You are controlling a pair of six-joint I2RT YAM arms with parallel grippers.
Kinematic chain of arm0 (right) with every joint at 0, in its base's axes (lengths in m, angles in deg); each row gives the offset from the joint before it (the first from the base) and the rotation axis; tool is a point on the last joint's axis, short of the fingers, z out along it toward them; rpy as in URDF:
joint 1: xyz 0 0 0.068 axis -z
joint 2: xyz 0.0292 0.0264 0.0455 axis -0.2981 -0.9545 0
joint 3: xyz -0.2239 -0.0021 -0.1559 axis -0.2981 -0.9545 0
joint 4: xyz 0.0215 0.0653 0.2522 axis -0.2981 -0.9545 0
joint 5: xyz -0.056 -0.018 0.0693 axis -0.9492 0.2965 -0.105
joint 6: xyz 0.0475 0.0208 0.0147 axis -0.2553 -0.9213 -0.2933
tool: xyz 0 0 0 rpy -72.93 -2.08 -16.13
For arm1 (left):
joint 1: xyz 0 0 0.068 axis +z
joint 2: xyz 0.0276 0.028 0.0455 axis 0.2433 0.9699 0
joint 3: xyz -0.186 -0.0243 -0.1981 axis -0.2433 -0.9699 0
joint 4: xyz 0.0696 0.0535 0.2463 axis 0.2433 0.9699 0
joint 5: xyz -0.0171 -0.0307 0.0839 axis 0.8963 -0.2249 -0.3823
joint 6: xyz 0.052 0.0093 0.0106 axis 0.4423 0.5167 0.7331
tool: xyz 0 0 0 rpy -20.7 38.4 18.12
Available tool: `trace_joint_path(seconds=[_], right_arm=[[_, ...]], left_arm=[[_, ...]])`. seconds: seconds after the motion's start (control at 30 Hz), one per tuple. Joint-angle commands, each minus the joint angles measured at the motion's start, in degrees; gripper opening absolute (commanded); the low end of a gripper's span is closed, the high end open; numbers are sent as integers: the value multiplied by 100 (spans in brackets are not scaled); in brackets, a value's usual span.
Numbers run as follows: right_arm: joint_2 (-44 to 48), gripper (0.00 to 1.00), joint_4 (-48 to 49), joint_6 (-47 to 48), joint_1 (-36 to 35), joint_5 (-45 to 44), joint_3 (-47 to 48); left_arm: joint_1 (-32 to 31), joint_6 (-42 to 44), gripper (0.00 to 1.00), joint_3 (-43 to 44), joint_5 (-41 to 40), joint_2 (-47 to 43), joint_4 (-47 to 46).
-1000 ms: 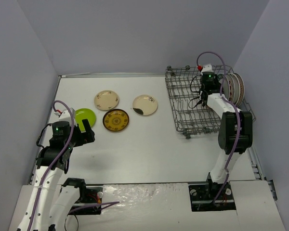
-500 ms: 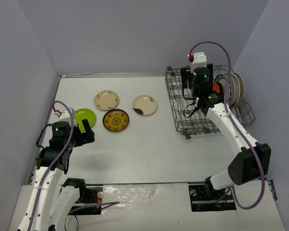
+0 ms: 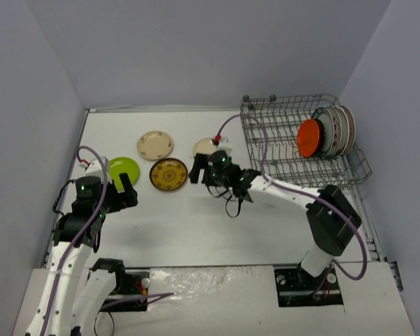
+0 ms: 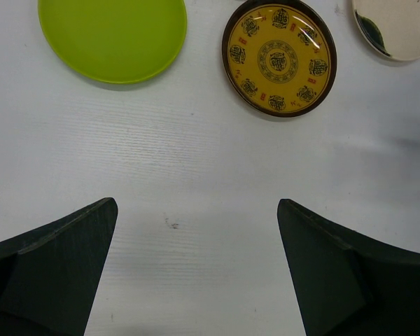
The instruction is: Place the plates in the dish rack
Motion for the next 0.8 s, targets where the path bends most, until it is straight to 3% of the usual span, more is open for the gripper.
trace_joint_path(seconds=[0.0, 0.37, 0.77], right_arm=[[-556, 75, 935, -1589, -192, -100, 251], [-2024, 67, 1561, -2218, -194, 136, 731], [-2718, 58, 1833, -2971, -138, 225, 864]], left_arm=[[18, 106, 97, 150, -62, 4, -254], [12, 93, 97, 170, -102, -2, -213], [3, 78, 97, 183, -126, -22, -177]])
